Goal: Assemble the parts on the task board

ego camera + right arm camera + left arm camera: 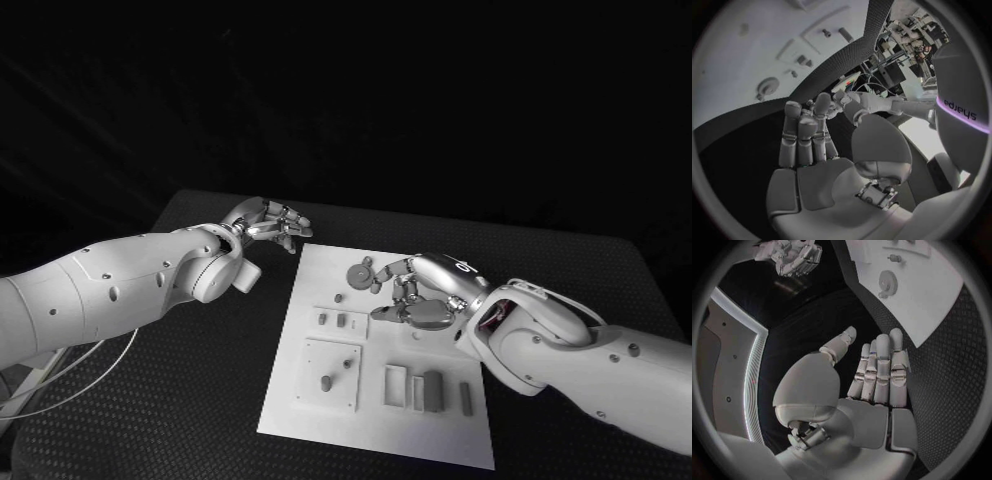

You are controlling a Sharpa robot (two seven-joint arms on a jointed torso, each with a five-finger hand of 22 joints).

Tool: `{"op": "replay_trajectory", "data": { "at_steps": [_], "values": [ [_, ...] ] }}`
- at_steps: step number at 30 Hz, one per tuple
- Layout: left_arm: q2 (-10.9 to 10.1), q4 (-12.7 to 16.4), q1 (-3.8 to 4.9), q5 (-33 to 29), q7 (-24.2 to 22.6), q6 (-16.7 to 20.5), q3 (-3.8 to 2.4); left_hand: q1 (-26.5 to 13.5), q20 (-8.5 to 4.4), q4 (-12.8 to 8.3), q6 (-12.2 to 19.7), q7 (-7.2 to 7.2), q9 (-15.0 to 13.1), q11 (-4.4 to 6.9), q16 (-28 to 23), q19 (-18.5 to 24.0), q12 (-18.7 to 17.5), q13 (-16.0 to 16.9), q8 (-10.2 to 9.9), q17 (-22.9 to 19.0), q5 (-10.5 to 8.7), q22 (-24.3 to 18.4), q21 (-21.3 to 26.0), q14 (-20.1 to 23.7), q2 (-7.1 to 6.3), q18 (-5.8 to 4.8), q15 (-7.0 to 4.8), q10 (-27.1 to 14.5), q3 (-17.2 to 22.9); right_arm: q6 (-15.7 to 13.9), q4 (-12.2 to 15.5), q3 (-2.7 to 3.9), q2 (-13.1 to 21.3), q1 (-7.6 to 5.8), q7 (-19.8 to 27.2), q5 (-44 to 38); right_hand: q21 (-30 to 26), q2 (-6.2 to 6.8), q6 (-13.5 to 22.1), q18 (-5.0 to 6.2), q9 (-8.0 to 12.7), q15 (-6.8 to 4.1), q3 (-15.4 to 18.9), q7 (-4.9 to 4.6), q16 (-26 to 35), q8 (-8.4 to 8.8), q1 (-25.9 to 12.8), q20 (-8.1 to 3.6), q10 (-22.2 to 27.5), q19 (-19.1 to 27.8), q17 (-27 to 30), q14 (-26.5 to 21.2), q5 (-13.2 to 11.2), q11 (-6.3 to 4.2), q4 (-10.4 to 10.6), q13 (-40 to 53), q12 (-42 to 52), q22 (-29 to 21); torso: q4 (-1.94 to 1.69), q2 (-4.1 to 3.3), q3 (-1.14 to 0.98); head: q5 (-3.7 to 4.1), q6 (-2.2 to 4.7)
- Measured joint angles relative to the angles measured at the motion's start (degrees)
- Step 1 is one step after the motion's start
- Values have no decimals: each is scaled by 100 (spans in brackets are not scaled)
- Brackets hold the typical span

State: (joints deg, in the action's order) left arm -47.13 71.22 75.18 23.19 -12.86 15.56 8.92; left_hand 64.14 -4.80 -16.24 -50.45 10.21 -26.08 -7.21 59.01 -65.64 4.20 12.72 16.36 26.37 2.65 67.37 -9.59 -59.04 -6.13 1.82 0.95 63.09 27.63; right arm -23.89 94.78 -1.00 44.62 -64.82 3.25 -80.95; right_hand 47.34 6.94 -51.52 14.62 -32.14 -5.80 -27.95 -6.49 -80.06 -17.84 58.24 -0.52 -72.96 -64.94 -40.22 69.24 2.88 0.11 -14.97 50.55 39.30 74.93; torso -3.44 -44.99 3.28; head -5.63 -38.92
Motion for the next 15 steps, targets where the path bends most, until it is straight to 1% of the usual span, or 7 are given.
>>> {"op": "replay_trajectory", "data": {
  "at_steps": [4,7,8,11,12,14,15],
  "values": [
    [33,-77,-19,-4,0,-1,12,-9,0,-15,0,0,0,7,0,-1,0,0,0,0,0,0,0,0,-6,0,0,7,-15,571,2,-3,257,-113,-308,336,82,25,-53,0,-169,-9,-12,11,-446,-64,-244,-8,598,-8,-361,-9,0,14,175,1183,1137,0,47,24,-15,42,29],
    [41,-109,-30,-10,-1,-1,17,-8,0,-16,0,0,0,7,0,-1,0,0,0,0,0,0,0,0,-5,0,0,7,-16,1102,21,-5,417,-139,-601,584,121,36,-67,-3,-247,-23,1,18,-572,-87,-571,-8,633,-8,-477,-68,0,0,451,1529,1549,0,73,44,-27,81,49],
    [41,-111,-30,-11,-1,-1,17,-8,0,-16,0,0,0,7,0,-1,0,0,0,0,0,0,0,0,-5,0,0,7,-16,1153,22,-5,430,-139,-631,609,131,31,-73,-3,-255,-23,2,25,-582,-98,-605,-9,633,-9,-488,-68,0,0,478,1552,1578,0,78,48,-30,86,51],
    [40,-116,-35,-18,-3,-3,22,-8,0,-16,0,0,0,7,0,0,0,0,0,-1,0,-1,0,0,-5,0,0,7,-16,1626,50,-33,556,-139,-918,898,211,-31,-141,-16,-352,-46,-2,92,-717,-157,-977,-64,650,-65,-612,-62,0,-23,814,1760,1876,-1,99,68,-46,109,56],
    [38,-115,-35,-20,-3,-3,22,-8,0,-16,0,0,0,7,0,0,0,1,0,-1,0,-1,0,0,-5,0,0,7,-16,1786,70,-57,609,-139,-1028,1017,249,-63,-170,-44,-386,-88,-17,121,-759,-194,-1046,-96,628,-97,-721,-20,0,-49,890,1816,1956,-1,104,74,-51,114,56],
    [35,-115,-36,-22,-4,-4,24,-8,0,-16,0,0,-1,7,0,0,0,1,0,-1,0,-1,0,0,-5,0,0,7,-16,1994,111,-105,695,-139,-1200,1200,304,-88,-295,-49,-453,-147,-42,247,-816,-251,-1130,-153,588,-174,-941,89,0,-107,977,1882,2076,-1,114,88,-62,123,48],
    [33,-115,-36,-24,-4,-4,25,-8,0,-16,0,0,-1,7,0,0,0,1,0,-1,0,-1,0,0,-5,0,0,7,-16,2084,134,-134,745,-139,-1288,1289,314,-102,-314,-53,-475,-154,-53,266,-823,-262,-1154,-171,568,-195,-1018,144,0,-128,1002,1903,2111,-1,118,93,-66,125,38]
  ]
}}
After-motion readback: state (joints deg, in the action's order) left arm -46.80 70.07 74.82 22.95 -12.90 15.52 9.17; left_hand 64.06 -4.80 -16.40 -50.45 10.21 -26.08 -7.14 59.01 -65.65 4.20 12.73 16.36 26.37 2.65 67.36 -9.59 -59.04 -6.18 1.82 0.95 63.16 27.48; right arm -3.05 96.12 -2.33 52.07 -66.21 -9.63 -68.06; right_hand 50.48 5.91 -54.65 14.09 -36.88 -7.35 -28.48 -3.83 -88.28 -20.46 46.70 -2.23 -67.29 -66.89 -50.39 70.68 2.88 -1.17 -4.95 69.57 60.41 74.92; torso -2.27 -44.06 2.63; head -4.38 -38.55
